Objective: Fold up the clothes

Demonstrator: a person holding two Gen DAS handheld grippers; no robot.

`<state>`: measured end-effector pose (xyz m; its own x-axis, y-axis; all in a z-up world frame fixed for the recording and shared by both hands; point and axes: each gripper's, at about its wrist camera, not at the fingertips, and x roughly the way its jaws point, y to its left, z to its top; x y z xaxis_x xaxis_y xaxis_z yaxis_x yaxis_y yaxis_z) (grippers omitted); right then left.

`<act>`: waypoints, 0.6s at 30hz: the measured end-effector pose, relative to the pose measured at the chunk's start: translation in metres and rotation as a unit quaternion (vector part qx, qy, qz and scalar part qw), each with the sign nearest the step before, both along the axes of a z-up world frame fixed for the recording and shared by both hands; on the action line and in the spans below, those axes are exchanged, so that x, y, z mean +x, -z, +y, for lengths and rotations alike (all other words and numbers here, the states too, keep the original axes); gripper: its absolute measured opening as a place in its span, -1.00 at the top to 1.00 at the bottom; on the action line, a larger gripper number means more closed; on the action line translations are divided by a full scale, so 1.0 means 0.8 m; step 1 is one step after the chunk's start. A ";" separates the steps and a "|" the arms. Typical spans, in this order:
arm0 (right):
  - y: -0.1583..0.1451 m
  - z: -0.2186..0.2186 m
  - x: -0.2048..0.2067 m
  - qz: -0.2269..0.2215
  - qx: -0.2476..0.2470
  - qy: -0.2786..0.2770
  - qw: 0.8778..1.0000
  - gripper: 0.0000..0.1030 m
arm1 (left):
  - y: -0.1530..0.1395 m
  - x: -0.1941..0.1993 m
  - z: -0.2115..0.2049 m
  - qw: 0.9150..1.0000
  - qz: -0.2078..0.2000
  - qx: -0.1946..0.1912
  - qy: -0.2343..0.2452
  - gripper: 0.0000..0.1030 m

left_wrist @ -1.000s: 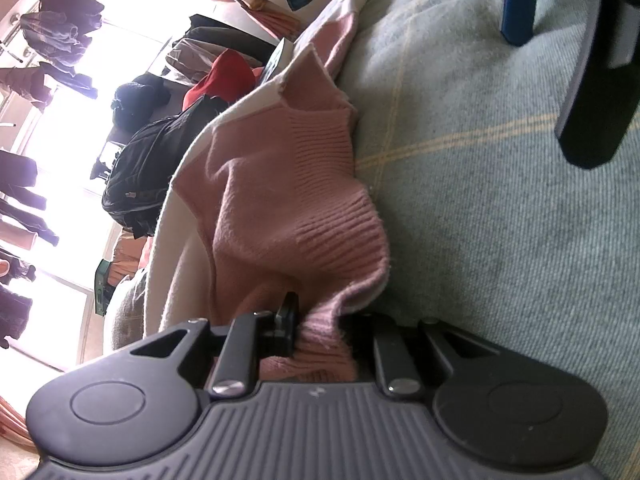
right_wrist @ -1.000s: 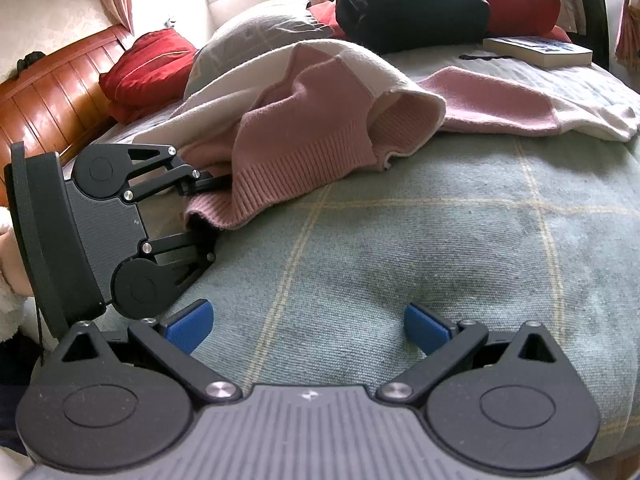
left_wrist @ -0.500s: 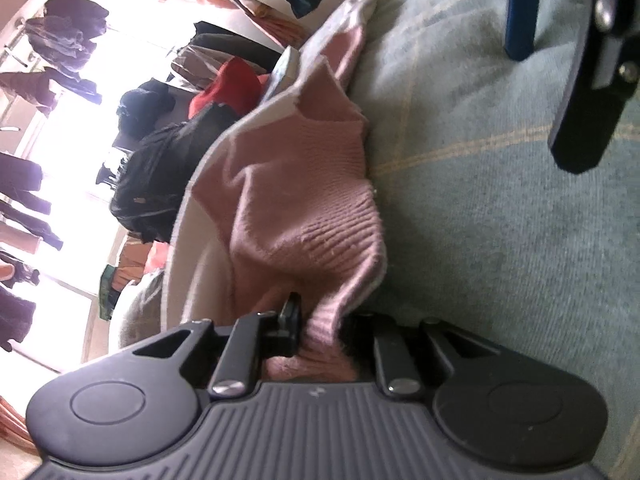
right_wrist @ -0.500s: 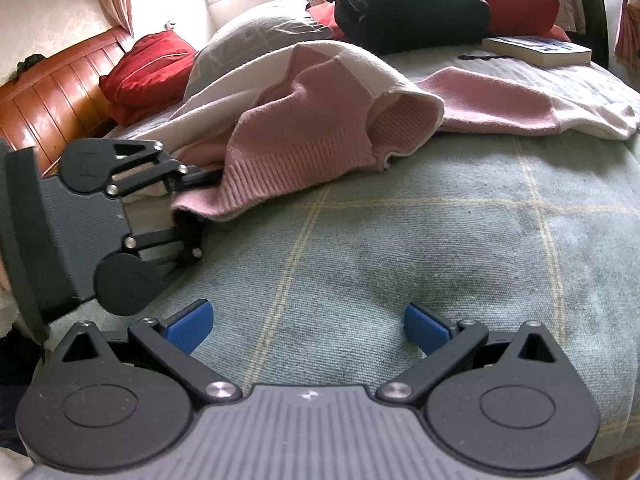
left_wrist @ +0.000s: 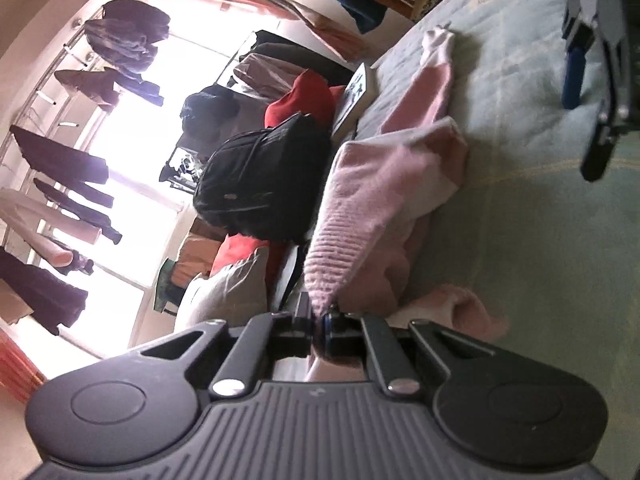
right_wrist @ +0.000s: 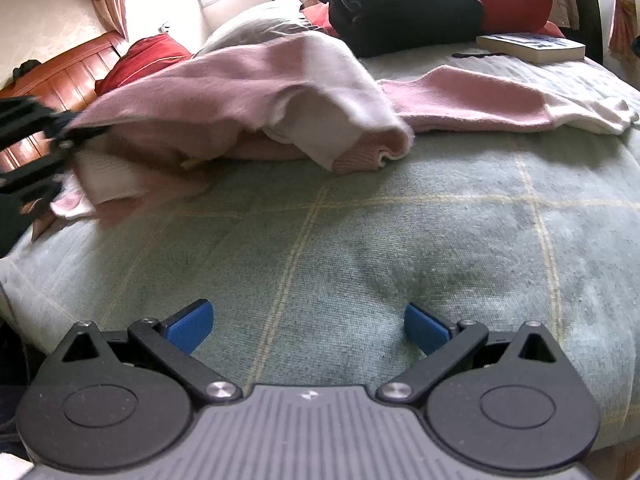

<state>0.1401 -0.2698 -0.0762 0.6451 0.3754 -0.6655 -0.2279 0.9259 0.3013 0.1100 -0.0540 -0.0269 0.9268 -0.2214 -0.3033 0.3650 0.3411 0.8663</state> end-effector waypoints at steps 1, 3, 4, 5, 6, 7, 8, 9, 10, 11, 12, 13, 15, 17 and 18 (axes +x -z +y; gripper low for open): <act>0.000 0.000 0.000 0.000 0.000 0.001 1.000 -1.00 | -0.003 -0.007 0.006 1.000 0.007 -0.001 -0.001 0.90; 0.000 0.000 0.001 0.001 -0.001 0.001 1.000 -1.00 | -0.007 -0.022 0.017 1.000 0.024 -0.002 -0.002 0.90; 0.000 0.000 0.002 0.001 -0.001 0.001 1.000 -1.00 | -0.008 -0.032 0.022 0.999 0.041 -0.002 0.002 0.90; -0.001 0.000 0.003 0.001 -0.002 0.001 1.000 -1.00 | -0.008 -0.040 0.027 0.998 0.061 -0.003 0.010 0.89; -0.001 0.001 0.003 0.001 -0.003 0.001 1.000 -1.00 | -0.006 -0.047 0.030 0.997 0.079 -0.002 0.015 0.89; -0.001 0.001 0.003 0.001 -0.004 0.002 1.000 -1.00 | -0.002 -0.052 0.031 0.995 0.094 0.005 0.017 0.85; -0.001 0.001 0.003 0.001 -0.004 0.001 1.000 -1.00 | 0.002 -0.057 0.033 0.994 0.107 0.013 0.019 0.82; -0.001 0.001 0.004 0.001 -0.005 0.001 1.000 -1.00 | 0.006 -0.063 0.035 0.992 0.121 0.021 0.020 0.79; -0.001 0.001 0.004 0.001 -0.006 0.002 1.000 -1.00 | 0.007 -0.065 0.037 0.991 0.133 0.020 0.018 0.74; -0.001 0.001 0.003 0.001 -0.006 0.002 1.000 -1.00 | 0.007 -0.066 0.040 0.989 0.144 0.017 0.014 0.74; -0.002 0.001 0.003 0.002 -0.007 0.002 1.000 -1.00 | 0.007 -0.068 0.042 0.988 0.155 0.014 0.010 0.74; -0.002 0.001 0.002 0.002 -0.007 0.001 1.000 -1.00 | 0.004 -0.071 0.046 0.986 0.166 0.005 0.007 0.74; -0.002 0.001 0.001 0.002 -0.008 -0.001 1.000 -1.00 | -0.006 -0.074 0.053 0.984 0.176 -0.013 -0.002 0.74; -0.003 0.001 0.000 0.001 -0.008 -0.003 1.000 -1.00 | -0.016 -0.076 0.061 0.983 0.182 -0.032 -0.012 0.74; -0.003 -0.001 0.000 0.002 -0.006 -0.003 1.000 -1.00 | -0.023 -0.075 0.064 0.982 0.185 -0.046 -0.017 0.74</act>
